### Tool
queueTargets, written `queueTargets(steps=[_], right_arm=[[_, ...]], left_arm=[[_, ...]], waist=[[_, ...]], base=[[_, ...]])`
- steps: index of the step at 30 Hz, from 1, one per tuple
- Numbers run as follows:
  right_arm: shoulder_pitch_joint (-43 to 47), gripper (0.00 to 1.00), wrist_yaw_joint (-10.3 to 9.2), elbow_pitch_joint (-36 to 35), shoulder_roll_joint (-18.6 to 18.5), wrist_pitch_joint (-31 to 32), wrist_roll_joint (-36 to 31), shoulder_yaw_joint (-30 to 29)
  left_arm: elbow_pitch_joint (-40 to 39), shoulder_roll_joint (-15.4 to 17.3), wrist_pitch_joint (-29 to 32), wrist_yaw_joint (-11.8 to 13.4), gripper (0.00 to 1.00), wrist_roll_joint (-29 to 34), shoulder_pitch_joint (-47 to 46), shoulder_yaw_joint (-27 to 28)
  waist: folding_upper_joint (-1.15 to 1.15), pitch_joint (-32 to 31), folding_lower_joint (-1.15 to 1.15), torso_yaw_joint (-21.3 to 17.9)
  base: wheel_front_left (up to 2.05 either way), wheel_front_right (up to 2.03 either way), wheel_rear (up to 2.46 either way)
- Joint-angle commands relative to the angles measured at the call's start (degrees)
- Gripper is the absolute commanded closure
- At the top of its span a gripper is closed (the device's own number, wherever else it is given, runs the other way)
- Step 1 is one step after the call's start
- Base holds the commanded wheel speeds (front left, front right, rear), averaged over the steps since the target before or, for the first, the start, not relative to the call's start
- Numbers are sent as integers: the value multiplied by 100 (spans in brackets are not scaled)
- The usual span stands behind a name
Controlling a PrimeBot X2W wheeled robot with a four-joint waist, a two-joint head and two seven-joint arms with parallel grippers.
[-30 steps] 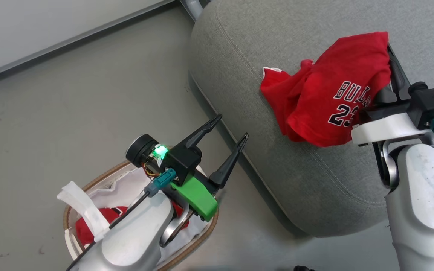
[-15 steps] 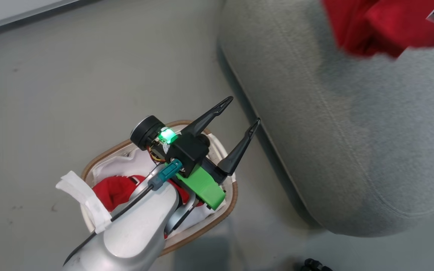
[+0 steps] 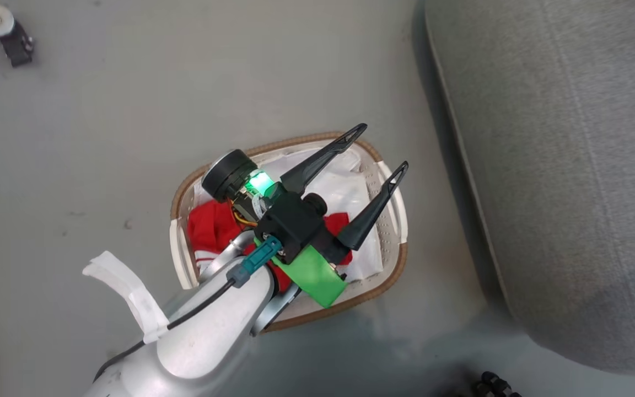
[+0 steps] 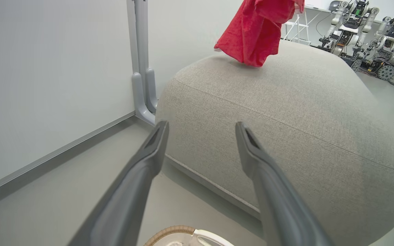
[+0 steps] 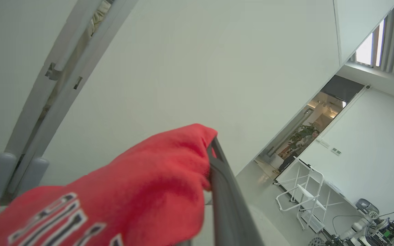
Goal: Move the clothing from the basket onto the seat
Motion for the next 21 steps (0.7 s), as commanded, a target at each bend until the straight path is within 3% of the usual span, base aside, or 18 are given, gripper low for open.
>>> queueTargets(steps=[1, 13, 15, 16, 17, 18, 19, 21], right_arm=[[122, 100, -8, 180, -3, -7, -44, -81], [583, 100, -9, 1381, 479, -85, -359, -149], [608, 89, -9, 1383, 593, -90, -400, -112], [623, 89, -8, 1325, 643, -93, -393, -94], [661, 58, -8, 1252, 711, -93, -379, -88], [714, 10, -8, 1243, 772, -93, -349, -90], [782, 0, -8, 1277, 844, -94, -332, -84], [839, 0, -9, 1246, 925, -95, -342, -53]], left_arm=[[-58, 16, -3, -14, 0, 49, -142, 1], [-114, 75, -3, -15, 0, 36, -212, -143], [-93, 104, -4, -15, 0, 6, -224, -118], [-85, 113, -3, -16, 0, 1, -226, -109], [-68, 125, -3, -16, 0, -21, -223, -92], [-55, 125, -3, -16, 0, -33, -213, -80], [-58, 118, -3, -16, 0, -70, -185, -43], [-56, 113, -3, -16, 0, -118, -119, 9]], waist=[[17, 543, -1, 324], [17, 802, -1, 89], [17, 766, -1, 46], [17, 748, -1, 30], [17, 719, -1, 11], [17, 692, -1, -3], [17, 653, -1, -23], [17, 573, -1, -54]], base=[[0, 0, 0], [0, 0, 0], [0, 0, 0], [0, 0, 0], [0, 0, 0], [0, 0, 0], [0, 0, 0], [0, 0, 0]])
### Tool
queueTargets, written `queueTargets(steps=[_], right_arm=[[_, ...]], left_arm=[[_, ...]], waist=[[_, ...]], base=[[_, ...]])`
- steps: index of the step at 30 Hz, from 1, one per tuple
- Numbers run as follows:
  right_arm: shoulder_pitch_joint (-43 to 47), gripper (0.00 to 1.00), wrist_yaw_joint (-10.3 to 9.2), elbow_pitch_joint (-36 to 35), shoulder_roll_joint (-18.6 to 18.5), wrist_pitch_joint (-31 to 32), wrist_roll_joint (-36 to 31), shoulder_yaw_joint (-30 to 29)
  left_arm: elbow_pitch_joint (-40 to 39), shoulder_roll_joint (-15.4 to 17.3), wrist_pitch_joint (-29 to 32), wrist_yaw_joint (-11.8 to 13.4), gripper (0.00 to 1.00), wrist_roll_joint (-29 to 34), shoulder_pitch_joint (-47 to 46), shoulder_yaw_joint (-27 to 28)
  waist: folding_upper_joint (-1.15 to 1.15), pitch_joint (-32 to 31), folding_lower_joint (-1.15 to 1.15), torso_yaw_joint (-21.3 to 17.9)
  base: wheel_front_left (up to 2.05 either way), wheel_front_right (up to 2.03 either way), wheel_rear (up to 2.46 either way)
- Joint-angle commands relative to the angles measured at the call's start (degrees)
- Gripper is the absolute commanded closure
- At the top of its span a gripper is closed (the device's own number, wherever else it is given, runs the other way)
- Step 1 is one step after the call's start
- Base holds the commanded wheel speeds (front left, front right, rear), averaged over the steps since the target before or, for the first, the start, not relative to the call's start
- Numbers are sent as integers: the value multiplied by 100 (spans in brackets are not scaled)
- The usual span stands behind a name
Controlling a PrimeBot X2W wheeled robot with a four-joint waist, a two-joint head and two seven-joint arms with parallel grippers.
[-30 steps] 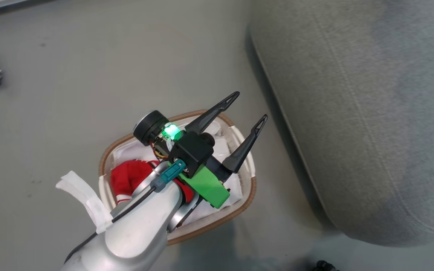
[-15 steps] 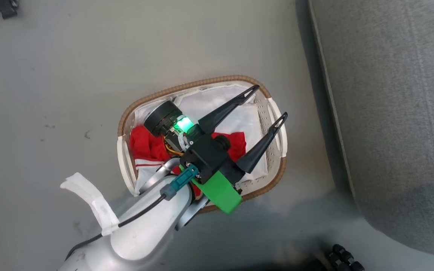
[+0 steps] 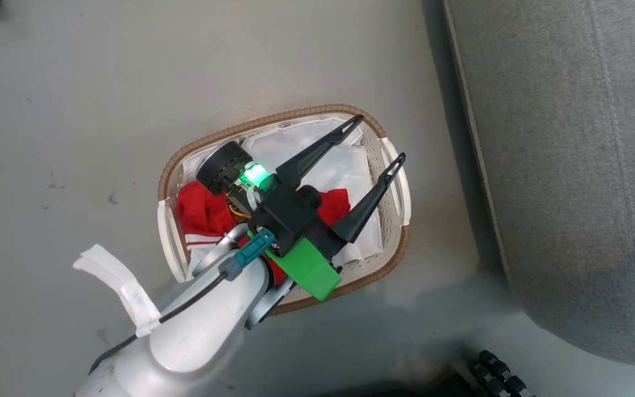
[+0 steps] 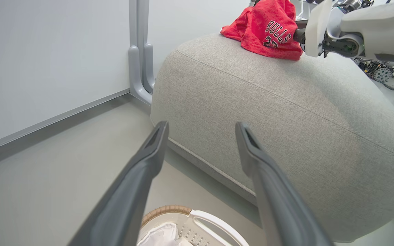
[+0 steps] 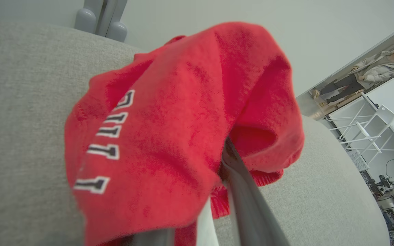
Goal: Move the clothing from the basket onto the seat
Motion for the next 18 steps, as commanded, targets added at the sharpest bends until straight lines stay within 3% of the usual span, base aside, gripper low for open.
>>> queueTargets(steps=[1, 8, 18], right_arm=[[103, 0, -10, -33, 1, -25, -30, 22], [660, 0, -10, -10, 192, -26, 1, 200], [1125, 0, -9, 143, 55, -27, 220, 792]], left_arm=[[0, 27, -3, -17, 0, -55, 29, 56], [31, -79, -3, -17, 0, -194, 320, 333], [57, -244, -4, -17, 0, -351, 1063, 1178]], waist=[[17, -127, -1, -57], [17, -799, -1, -75], [17, -2082, -1, 104]], base=[[0, 0, 0], [0, 0, 0], [0, 0, 0]])
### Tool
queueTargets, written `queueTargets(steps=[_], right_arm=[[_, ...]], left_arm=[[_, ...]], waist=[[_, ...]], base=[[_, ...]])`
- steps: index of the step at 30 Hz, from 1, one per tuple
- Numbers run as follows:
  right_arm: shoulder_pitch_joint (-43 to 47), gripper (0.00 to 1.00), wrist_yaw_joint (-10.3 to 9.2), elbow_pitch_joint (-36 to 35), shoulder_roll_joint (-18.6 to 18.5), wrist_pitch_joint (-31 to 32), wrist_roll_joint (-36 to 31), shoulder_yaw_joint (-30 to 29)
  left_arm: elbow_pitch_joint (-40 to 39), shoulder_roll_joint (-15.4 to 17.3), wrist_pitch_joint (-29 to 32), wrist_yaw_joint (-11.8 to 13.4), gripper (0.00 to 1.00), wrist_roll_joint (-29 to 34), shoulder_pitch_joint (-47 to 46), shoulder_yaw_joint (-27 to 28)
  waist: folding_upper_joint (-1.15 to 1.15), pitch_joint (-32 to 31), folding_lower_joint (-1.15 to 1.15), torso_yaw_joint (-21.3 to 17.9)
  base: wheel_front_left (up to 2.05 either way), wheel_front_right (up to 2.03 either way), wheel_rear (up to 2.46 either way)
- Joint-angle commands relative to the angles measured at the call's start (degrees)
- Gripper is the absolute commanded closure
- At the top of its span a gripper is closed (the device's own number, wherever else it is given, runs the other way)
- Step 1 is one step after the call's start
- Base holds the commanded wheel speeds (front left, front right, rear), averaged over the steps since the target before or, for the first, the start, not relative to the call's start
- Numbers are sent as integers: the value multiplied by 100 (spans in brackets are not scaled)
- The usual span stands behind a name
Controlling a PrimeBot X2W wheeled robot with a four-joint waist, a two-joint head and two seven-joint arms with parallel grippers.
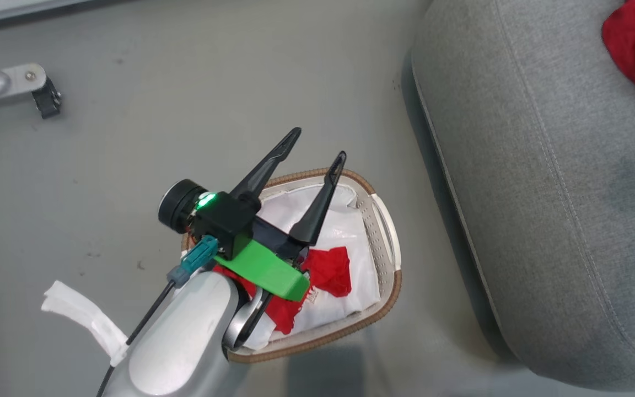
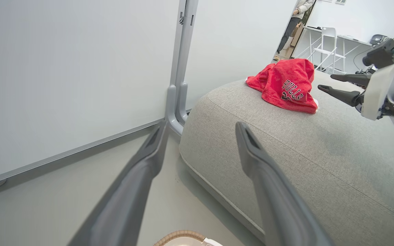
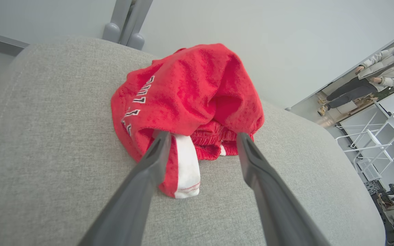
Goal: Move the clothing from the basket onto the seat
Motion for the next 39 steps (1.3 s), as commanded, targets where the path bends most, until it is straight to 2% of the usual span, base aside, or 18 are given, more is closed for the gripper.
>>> queueTargets(steps=[1, 8, 13, 20, 25, 29, 39], right_arm=[[82, 0, -8, 36, -21, -27, 96, 73], [111, 0, -8, -148, 297, -27, 581, 378], [352, 0, -8, -477, 783, -27, 836, 589], [1106, 0, -8, -897, 1549, -28, 1193, 1087], [1801, 0, -8, -1343, 1877, -28, 1439, 1236], [2255, 0, -8, -1661, 1979, -28, 1573, 1364], [2911, 0, -8, -2168, 1991, -28, 2056, 1726]], left_arm=[[50, -25, -3, -17, 0, -65, 218, 135], [215, -169, -4, -17, 0, -5, 899, 988], [291, -270, -3, -17, 0, 45, 1418, 1671], [389, -369, -3, -17, 0, 170, 2045, 2471], [380, -444, -3, -18, 0, 226, 2501, 2870], [342, -481, -3, -18, 0, 258, 2804, 3093], [381, -520, -3, -18, 0, 346, 3139, 3257]], waist=[[17, -797, 0, 179], [17, -1478, 0, 455], [17, -1807, 0, 593], [17, -2165, 0, 716], [17, -2409, 0, 748], [17, -2499, 0, 733], [17, -2578, 0, 676]], base=[[0, 0, 0], [0, 0, 0], [0, 0, 0], [0, 0, 0], [0, 0, 0], [0, 0, 0], [0, 0, 0]])
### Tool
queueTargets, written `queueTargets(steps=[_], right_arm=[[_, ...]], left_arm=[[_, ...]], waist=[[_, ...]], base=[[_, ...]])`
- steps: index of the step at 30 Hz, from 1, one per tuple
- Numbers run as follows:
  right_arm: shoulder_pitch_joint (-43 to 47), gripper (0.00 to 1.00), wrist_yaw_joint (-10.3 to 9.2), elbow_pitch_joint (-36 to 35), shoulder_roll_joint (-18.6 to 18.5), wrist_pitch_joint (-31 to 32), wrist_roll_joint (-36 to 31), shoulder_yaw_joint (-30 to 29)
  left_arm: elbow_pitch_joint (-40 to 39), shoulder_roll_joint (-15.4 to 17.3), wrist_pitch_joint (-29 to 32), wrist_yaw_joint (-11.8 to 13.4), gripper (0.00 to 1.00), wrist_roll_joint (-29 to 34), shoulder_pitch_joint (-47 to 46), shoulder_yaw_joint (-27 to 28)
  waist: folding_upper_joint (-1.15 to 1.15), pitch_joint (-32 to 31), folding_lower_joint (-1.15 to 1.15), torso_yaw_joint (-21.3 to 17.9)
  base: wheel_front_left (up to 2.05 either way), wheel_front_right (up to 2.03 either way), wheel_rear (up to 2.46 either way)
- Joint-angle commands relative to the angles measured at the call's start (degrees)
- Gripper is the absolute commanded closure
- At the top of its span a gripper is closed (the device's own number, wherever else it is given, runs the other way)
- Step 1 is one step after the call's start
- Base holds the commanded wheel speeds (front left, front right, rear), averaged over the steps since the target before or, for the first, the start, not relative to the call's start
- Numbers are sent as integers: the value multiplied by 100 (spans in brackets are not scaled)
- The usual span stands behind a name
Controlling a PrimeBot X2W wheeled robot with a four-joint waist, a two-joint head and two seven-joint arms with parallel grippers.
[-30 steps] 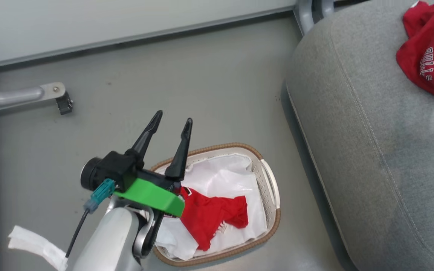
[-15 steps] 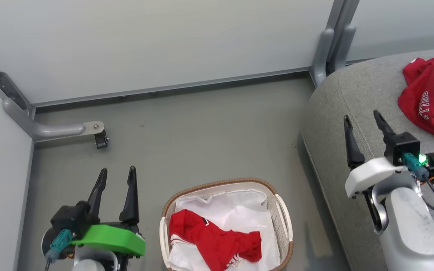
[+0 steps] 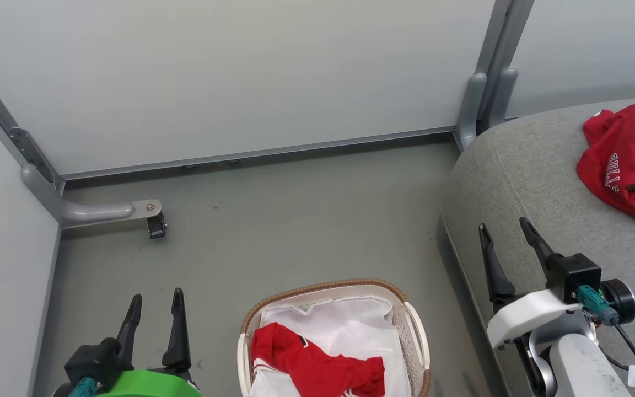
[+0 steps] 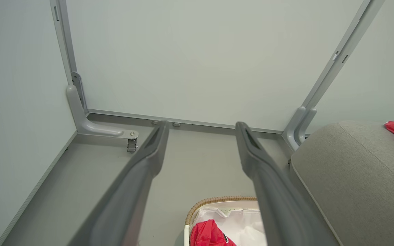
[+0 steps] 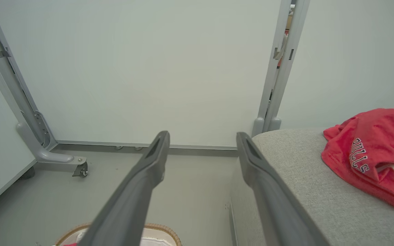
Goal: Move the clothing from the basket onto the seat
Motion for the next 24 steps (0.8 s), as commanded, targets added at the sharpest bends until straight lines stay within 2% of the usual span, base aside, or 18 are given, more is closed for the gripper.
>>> queueTargets(steps=[1, 13, 24], right_arm=[[119, 0, -8, -41, -20, -28, 76, 25], [335, 0, -8, -14, -20, -28, 299, 325], [321, 0, -8, 33, -20, -28, 297, 359]], left_arm=[[16, -9, -3, -18, 0, 39, 78, 14], [42, -26, -3, -18, 0, 50, 41, 3], [88, -29, -3, -18, 0, 33, -2, -24]], waist=[[17, -12, 0, -2], [17, -50, 0, 9], [17, -54, 0, 40]], base=[[0, 0, 0], [0, 0, 0], [0, 0, 0]])
